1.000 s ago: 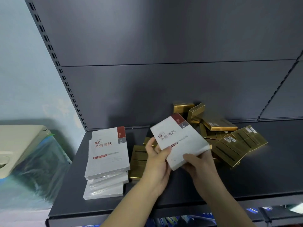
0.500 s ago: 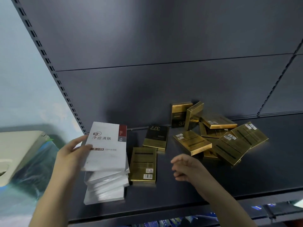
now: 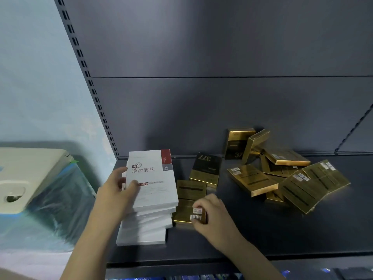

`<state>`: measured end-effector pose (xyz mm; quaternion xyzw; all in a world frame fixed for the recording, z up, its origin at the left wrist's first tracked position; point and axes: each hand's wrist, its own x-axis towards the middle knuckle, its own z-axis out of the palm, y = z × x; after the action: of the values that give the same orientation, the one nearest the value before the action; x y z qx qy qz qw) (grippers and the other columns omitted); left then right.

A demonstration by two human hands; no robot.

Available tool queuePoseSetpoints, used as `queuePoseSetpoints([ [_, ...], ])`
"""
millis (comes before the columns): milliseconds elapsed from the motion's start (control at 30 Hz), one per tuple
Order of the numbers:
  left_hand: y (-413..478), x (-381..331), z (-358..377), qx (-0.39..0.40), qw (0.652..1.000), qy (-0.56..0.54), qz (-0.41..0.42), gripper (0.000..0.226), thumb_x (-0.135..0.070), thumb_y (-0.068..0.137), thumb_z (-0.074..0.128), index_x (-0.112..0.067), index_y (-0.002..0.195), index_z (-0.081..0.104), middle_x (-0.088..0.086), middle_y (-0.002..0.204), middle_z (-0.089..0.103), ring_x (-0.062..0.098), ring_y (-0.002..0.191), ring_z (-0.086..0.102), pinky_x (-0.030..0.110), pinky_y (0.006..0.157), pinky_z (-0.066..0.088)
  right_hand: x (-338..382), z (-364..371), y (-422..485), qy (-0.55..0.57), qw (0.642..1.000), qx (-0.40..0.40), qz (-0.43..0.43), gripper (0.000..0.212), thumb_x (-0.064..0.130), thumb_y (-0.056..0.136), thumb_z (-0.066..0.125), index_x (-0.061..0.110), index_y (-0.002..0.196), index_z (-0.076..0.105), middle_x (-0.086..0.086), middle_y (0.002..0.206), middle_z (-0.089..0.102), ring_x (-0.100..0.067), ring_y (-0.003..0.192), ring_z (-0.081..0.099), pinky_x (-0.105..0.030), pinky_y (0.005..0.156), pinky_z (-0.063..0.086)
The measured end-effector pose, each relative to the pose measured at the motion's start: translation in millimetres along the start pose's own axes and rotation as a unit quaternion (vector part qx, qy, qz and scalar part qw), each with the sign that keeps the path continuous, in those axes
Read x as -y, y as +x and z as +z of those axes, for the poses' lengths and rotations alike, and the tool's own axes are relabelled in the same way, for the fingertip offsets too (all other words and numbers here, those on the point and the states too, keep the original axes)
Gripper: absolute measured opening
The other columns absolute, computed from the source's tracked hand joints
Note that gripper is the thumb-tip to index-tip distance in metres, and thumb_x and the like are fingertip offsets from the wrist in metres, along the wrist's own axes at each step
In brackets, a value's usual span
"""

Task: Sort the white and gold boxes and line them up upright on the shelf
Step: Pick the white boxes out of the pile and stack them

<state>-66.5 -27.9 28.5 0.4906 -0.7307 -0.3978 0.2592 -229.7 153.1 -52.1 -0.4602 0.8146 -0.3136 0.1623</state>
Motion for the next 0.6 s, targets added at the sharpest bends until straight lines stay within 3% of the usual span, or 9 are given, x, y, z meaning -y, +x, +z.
queuePoseSetpoints([
  [100,5.3,5.6,-2.8,-0.019,0.998,0.066,-0.008,0.047,-0.026,0.081,0.072,-0.023,0.126,0.059,0.017,0.130,0.045,0.035,0.123,0.043,0.055,0.098,0.046,0.2,16.6,5.4,-0.081,0.996,0.017,-0.044,0.062,0.051,0.083,0.061,0.035,0.139,0.041,0.019,0.146,0.026,0.001,0.133,0.014,-0.025,0.113,0.016],
  [200,6.8,10.2,-7.4,0.000,0.998,0.063,0.011,0.048,-0.029,0.080,0.074,-0.023,0.125,0.058,0.016,0.127,0.044,0.035,0.123,0.043,0.054,0.099,0.044,-5.1,29.4,8.3,-0.157,0.986,0.042,-0.038,0.068,0.059,0.087,0.051,0.036,0.146,0.028,0.018,0.160,0.008,-0.012,0.147,-0.003,-0.039,0.117,0.010],
  [367,7.8,14.2,-10.9,0.003,0.995,0.067,0.073,0.045,-0.028,0.080,0.072,-0.024,0.123,0.056,0.011,0.121,0.052,0.033,0.118,0.044,0.054,0.098,0.042,-12.5,34.3,13.1,-0.213,0.977,0.012,-0.026,0.062,0.062,0.088,0.045,0.041,0.143,0.027,0.021,0.158,0.018,-0.013,0.147,0.010,-0.040,0.115,0.023],
  [467,2.7,8.2,-13.4,-0.055,0.990,0.023,0.126,0.040,-0.024,0.081,0.072,-0.028,0.118,0.058,0.002,0.109,0.050,0.036,0.113,0.050,0.057,0.098,0.042,-16.9,29.3,11.8,-0.221,0.975,-0.002,-0.026,0.064,0.064,0.087,0.041,0.042,0.145,0.026,0.021,0.157,0.020,-0.012,0.145,0.014,-0.036,0.113,0.024],
  [533,-6.9,-1.1,-15.2,-0.097,0.978,-0.021,0.186,0.032,-0.025,0.082,0.064,-0.039,0.110,0.057,-0.012,0.101,0.049,0.028,0.108,0.053,0.047,0.097,0.043,-21.2,20.3,8.3,-0.225,0.974,-0.018,-0.021,0.065,0.064,0.085,0.041,0.041,0.145,0.029,0.019,0.156,0.025,-0.013,0.143,0.019,-0.036,0.112,0.027],
  [600,-21.4,-11.7,-15.6,-0.126,0.964,-0.061,0.228,0.028,-0.032,0.081,0.055,-0.047,0.104,0.055,-0.021,0.095,0.048,0.017,0.100,0.052,0.027,0.090,0.041,-26.2,9.8,1.7,-0.255,0.965,-0.044,-0.035,0.061,0.061,0.084,0.046,0.038,0.140,0.042,0.014,0.151,0.039,-0.017,0.139,0.034,-0.037,0.106,0.039],
])
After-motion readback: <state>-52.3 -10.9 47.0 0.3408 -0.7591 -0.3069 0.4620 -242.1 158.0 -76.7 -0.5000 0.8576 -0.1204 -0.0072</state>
